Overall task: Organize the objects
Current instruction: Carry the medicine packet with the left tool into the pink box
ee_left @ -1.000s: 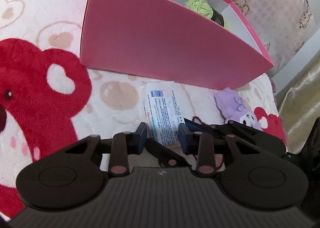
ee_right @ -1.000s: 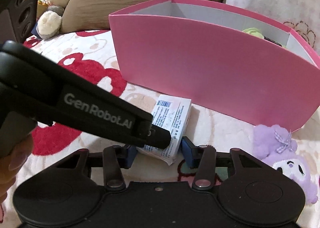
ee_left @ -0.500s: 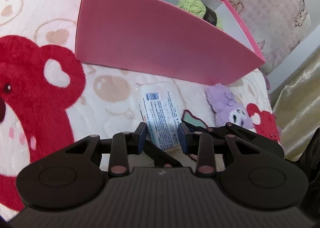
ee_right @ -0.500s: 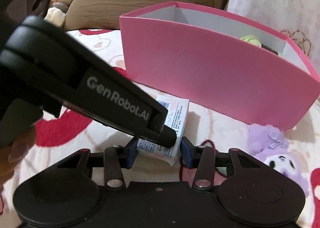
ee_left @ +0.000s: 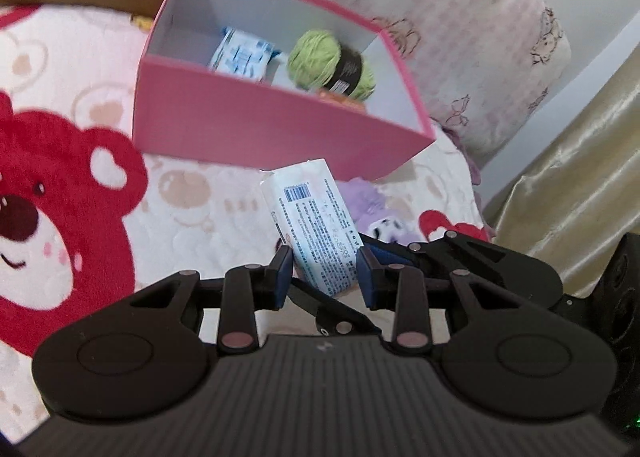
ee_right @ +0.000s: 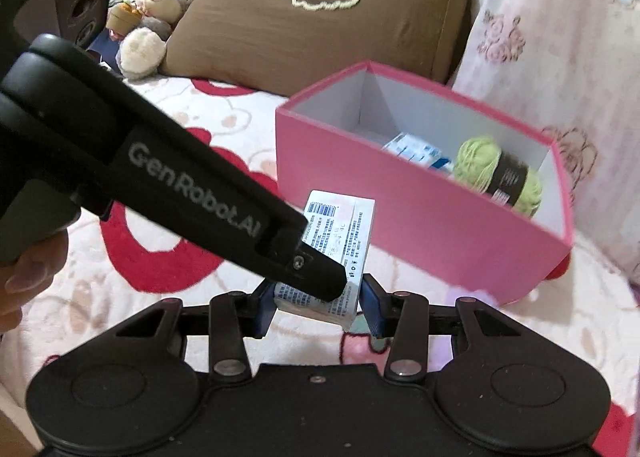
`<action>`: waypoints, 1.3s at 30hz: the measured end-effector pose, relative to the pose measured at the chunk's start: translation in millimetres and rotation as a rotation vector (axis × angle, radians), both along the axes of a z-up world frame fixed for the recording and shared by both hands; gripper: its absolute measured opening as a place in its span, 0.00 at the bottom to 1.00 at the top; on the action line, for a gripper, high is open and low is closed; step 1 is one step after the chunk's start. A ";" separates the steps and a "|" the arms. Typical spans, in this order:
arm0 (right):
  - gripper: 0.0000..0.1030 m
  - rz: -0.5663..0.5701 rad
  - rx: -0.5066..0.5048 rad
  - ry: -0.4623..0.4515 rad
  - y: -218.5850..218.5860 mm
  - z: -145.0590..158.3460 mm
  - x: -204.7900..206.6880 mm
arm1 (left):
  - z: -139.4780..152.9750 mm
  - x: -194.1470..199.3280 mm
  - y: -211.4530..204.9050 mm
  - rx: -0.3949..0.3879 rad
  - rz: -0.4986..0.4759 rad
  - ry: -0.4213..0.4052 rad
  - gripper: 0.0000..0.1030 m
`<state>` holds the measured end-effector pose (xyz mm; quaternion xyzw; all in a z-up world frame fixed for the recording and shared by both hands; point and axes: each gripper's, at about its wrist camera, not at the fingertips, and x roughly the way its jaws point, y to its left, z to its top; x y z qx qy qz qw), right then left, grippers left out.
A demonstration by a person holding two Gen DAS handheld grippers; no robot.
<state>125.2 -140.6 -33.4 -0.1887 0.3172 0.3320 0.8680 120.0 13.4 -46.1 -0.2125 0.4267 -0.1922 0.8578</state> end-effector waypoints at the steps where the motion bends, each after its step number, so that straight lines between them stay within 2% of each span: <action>1: 0.47 -0.007 0.007 0.002 -2.2 5.7 -0.4 | 6.8 -1.9 -1.1 0.004 0.002 -0.007 0.31; 5: 0.47 -0.028 0.036 0.023 -7.2 33.2 3.7 | 32.4 -5.5 -0.7 0.010 -0.003 -0.017 0.31; 8: 0.47 -0.036 0.044 0.043 -9.0 51.1 9.5 | 50.1 -7.6 4.9 -0.023 0.027 -0.010 0.31; 12: 0.47 -0.032 0.049 0.036 -8.0 75.6 12.6 | 74.5 -10.9 1.8 -0.020 0.036 -0.048 0.31; 15: 0.47 -0.032 0.062 0.060 -9.7 93.4 15.4 | 91.8 -8.1 1.9 -0.018 0.034 -0.043 0.31; 18: 0.47 -0.024 0.036 0.080 -5.6 113.4 25.7 | 109.7 2.8 5.3 -0.046 0.036 -0.017 0.31; 24: 0.47 -0.006 -0.003 0.119 2.1 160.5 69.1 | 145.2 31.3 10.8 -0.115 0.053 -0.039 0.31; 27: 0.47 0.007 -0.037 0.138 7.2 176.4 89.6 | 158.0 51.3 8.9 -0.116 0.055 -0.018 0.31; 33: 0.47 0.017 -0.084 0.193 20.0 175.1 139.5 | 153.0 100.5 3.2 -0.089 0.066 0.042 0.32; 39: 0.47 -0.026 0.005 0.266 12.9 132.6 184.8 | 116.0 150.6 1.4 -0.087 0.075 0.111 0.32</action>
